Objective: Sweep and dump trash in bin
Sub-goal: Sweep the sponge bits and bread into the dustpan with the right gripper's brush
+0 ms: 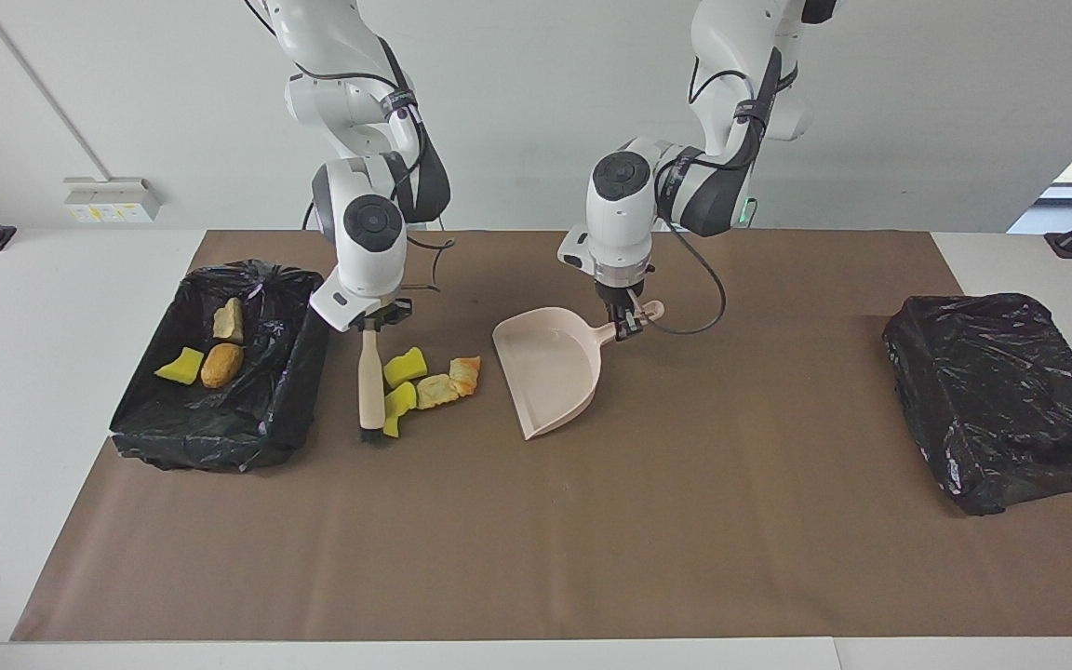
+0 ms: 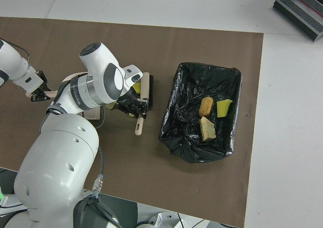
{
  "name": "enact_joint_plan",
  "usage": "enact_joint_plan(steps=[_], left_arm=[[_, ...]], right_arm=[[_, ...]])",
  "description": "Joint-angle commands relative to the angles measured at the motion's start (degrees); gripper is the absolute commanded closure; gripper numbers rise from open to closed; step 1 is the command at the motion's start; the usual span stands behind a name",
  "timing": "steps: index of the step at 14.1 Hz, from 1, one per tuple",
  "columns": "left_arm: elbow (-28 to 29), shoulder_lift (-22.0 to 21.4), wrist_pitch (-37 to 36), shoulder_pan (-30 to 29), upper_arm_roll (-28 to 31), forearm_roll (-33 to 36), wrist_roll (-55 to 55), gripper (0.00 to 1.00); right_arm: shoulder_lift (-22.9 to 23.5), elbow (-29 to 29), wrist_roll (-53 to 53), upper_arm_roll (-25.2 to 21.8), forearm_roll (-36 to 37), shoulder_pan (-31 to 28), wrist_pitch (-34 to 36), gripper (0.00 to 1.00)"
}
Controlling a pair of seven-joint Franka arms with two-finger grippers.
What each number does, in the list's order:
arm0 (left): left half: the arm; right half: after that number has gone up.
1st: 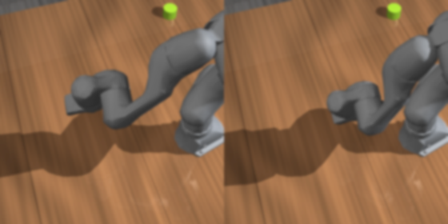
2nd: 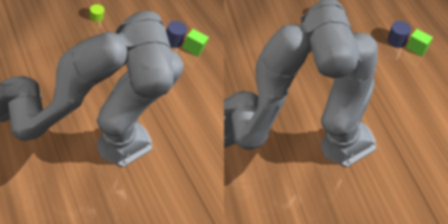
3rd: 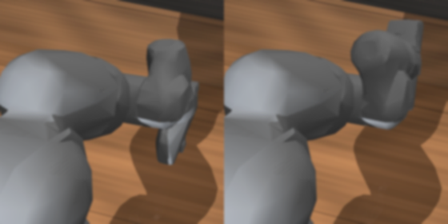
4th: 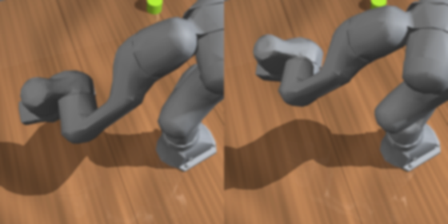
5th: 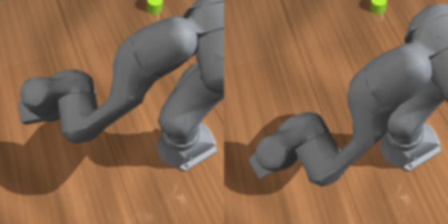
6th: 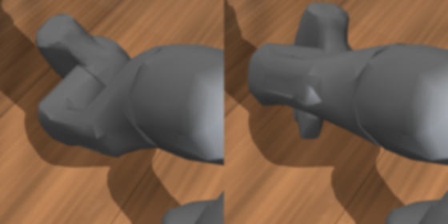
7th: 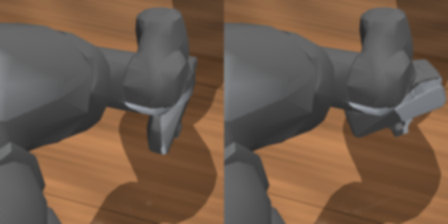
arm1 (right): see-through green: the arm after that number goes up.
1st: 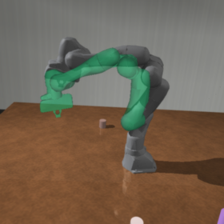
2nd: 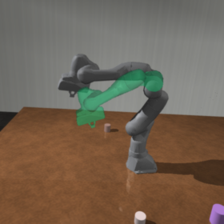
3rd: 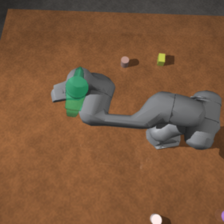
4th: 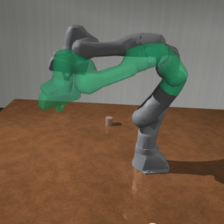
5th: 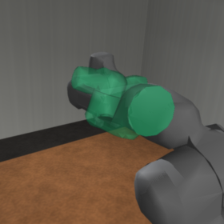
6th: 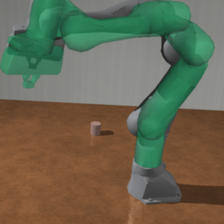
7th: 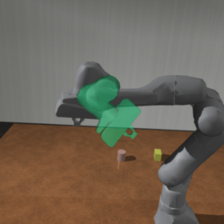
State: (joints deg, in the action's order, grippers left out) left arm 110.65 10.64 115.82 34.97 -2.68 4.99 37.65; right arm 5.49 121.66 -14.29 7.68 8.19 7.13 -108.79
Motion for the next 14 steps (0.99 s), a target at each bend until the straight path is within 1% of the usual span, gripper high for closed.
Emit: enact_joint_plan(steps=[1,5,8,9,11,14], left_arm=[[2.4,-2.0,0.2,0.8,0.7,1.3,0.1,1.00],[2.7,-2.2,0.2,0.7,0.7,1.3,0.1,1.00],[2.9,-2.2,0.8,0.4,0.7,1.3,0.1,1.00],[3.1,-2.2,1.1,0.3,0.7,1.3,0.1,1.00],[3.2,-2.2,1.3,0.2,0.7,1.2,0.1,1.00],[3.2,-2.2,1.9,0.1,0.7,1.2,0.0,1.00]], right_arm=[[-1.6,2.6,1.3,0.7,-5.7,-0.5,-0.8,1.00],[-0.5,2.9,2.9,0.8,-14.1,2.2,-1.4,1.00],[0.4,2.5,4.0,0.8,-24.8,5.1,-3.1,1.00],[0.3,2.4,3.4,0.8,-27.1,6.6,-3.8,1.00],[0.3,2.2,3.4,0.8,-31.0,8.5,-3.8,1.00],[0.0,1.7,5.1,1.3,-36.2,9.3,-2.9,1.00]])
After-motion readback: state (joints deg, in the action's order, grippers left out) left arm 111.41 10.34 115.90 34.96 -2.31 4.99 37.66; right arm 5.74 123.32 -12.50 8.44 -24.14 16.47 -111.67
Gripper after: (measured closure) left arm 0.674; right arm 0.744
